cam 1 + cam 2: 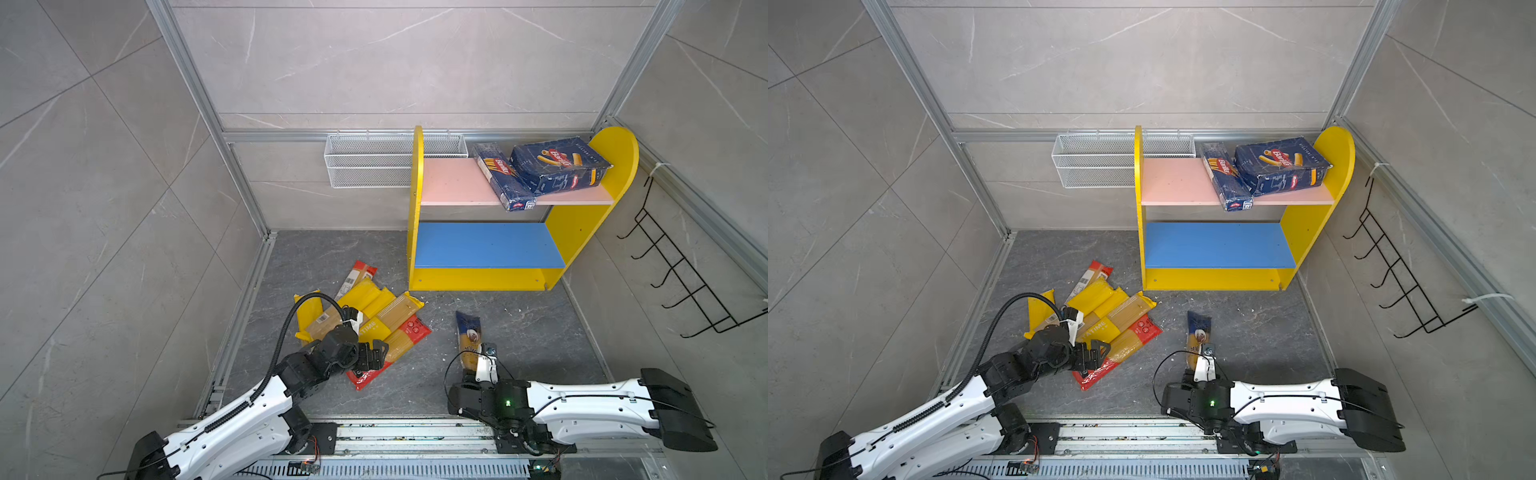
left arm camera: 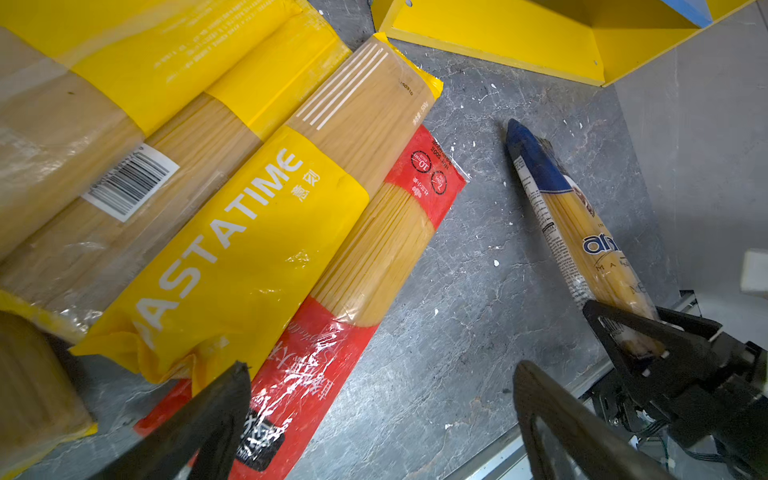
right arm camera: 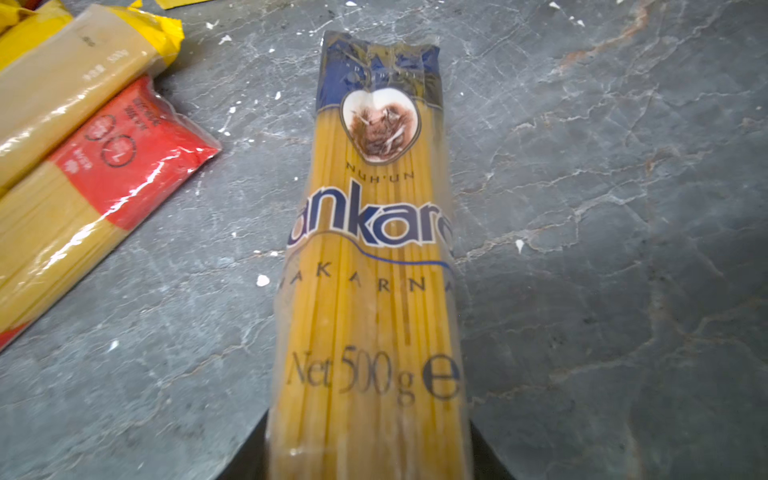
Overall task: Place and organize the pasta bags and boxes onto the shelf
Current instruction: 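Lift the Ankara bag up toward the pink shelf with the right gripper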
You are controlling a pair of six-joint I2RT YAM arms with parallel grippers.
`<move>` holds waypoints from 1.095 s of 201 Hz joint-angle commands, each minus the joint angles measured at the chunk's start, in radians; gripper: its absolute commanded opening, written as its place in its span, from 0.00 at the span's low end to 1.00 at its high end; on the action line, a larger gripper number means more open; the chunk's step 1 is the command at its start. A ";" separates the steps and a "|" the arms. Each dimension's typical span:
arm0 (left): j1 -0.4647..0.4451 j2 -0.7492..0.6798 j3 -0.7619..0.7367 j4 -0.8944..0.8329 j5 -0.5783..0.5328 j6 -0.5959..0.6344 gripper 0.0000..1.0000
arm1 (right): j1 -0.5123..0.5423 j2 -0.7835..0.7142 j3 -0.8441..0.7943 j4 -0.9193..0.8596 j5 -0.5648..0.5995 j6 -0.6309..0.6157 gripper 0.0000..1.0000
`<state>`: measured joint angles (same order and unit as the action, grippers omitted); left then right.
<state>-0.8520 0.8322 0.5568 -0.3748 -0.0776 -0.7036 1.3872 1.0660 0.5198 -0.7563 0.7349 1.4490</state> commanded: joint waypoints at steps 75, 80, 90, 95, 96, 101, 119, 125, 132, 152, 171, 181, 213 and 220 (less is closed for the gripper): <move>-0.001 0.106 0.114 0.073 0.059 0.046 1.00 | 0.006 -0.167 0.187 -0.116 0.152 -0.119 0.20; -0.001 0.109 0.120 0.071 0.058 0.048 1.00 | 0.006 -0.167 0.200 -0.122 0.156 -0.126 0.20; -0.002 0.114 0.131 0.067 0.058 0.057 1.00 | 0.006 -0.165 0.227 -0.137 0.159 -0.141 0.19; -0.001 0.115 0.138 0.062 0.059 0.063 1.00 | 0.006 -0.163 0.239 -0.148 0.159 -0.146 0.19; -0.001 0.116 0.139 0.061 0.059 0.064 1.00 | 0.006 -0.163 0.243 -0.151 0.159 -0.147 0.19; -0.002 0.116 0.147 0.056 0.057 0.071 1.00 | 0.006 -0.161 0.257 -0.165 0.160 -0.151 0.18; -0.001 0.119 0.177 0.029 0.044 0.096 1.00 | 0.006 -0.166 0.304 -0.216 0.160 -0.159 0.17; -0.002 0.121 0.185 0.022 0.040 0.101 1.00 | 0.006 -0.173 0.316 -0.224 0.158 -0.167 0.17; -0.001 0.122 0.194 0.015 0.035 0.108 1.00 | 0.007 -0.185 0.327 -0.228 0.150 -0.181 0.17; 0.001 0.126 0.210 0.005 0.029 0.118 1.00 | 0.006 -0.222 0.351 -0.216 0.125 -0.233 0.16; 0.002 0.137 0.220 0.004 0.024 0.122 1.00 | 0.006 -0.247 0.379 -0.215 0.110 -0.277 0.16; 0.002 0.142 0.224 0.006 0.025 0.120 1.00 | 0.006 -0.254 0.400 -0.221 0.108 -0.298 0.15; 0.004 0.155 0.236 0.007 0.021 0.124 1.00 | 0.007 -0.253 0.484 -0.247 0.115 -0.374 0.15; 0.005 0.160 0.239 0.007 0.019 0.126 1.00 | 0.006 -0.254 0.503 -0.247 0.118 -0.395 0.15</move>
<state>-0.8520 0.9855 0.7444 -0.3683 -0.0475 -0.6113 1.3876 0.8310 0.9211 -1.0222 0.7498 1.1534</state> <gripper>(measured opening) 0.997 0.452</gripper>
